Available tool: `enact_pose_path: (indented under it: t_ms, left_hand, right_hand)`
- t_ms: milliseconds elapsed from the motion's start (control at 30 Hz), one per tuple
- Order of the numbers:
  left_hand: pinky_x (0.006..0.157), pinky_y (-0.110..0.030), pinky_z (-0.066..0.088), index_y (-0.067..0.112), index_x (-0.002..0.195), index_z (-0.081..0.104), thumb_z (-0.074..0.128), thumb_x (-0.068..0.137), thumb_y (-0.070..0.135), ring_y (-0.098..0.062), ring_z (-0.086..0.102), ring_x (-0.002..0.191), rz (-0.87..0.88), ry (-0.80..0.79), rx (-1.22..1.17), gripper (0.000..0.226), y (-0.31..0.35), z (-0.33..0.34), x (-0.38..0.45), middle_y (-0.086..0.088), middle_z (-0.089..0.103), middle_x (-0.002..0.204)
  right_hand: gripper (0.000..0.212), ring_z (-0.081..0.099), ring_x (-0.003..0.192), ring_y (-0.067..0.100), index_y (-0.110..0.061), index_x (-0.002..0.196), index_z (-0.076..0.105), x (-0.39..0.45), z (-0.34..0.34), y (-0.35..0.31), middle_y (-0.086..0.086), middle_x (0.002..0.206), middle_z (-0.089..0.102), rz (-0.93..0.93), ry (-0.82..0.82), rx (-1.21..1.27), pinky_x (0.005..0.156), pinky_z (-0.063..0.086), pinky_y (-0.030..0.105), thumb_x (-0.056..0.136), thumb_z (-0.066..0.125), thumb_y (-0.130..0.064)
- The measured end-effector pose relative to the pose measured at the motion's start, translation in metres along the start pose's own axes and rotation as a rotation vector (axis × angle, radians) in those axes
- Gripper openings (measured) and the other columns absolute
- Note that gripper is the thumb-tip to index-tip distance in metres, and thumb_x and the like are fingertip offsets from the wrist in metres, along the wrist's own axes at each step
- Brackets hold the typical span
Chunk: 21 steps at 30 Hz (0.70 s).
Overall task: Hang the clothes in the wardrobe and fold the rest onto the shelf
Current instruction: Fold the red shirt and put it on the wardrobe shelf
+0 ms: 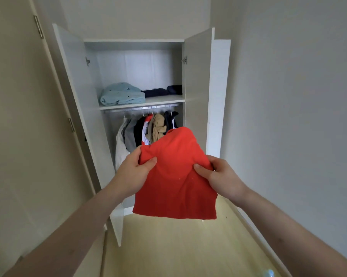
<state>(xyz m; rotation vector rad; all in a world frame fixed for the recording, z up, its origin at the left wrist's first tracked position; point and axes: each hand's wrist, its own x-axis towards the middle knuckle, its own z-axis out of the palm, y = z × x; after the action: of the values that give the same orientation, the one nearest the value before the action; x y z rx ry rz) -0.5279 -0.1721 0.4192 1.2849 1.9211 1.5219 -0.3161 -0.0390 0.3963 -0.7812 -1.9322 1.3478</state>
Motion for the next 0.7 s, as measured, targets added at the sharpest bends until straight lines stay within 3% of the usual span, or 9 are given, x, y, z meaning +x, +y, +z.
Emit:
enact_pose_path:
  t_ms: [500, 700]
  left_hand:
    - [0.096, -0.038, 0.053, 0.033, 0.112, 0.067, 0.066, 0.099, 0.025, -0.014, 0.069, 0.103, 0.081, -0.051, -0.024, 0.015, -0.073, -0.049, 0.256, 0.011, 0.074, 0.105]
    - [0.082, -0.028, 0.049, 0.034, 0.101, 0.068, 0.066, 0.098, 0.02, -0.006, 0.069, 0.089, 0.108, -0.026, -0.012, 0.014, -0.092, -0.041, 0.349, 0.013, 0.074, 0.091]
  right_hand:
    - [0.017, 0.075, 0.09, 0.007, -0.024, 0.115, 0.073, 0.239, 0.049, 0.008, -0.01, 0.101, 0.079, -0.002, 0.098, -0.021, 0.081, 0.059, 0.021, 0.1, 0.066, -0.028]
    - [0.016, 0.075, 0.09, 0.007, -0.025, 0.114, 0.074, 0.338, 0.043, 0.027, -0.011, 0.099, 0.079, -0.015, 0.09, -0.024, 0.071, 0.054, 0.014, 0.1, 0.066, -0.029]
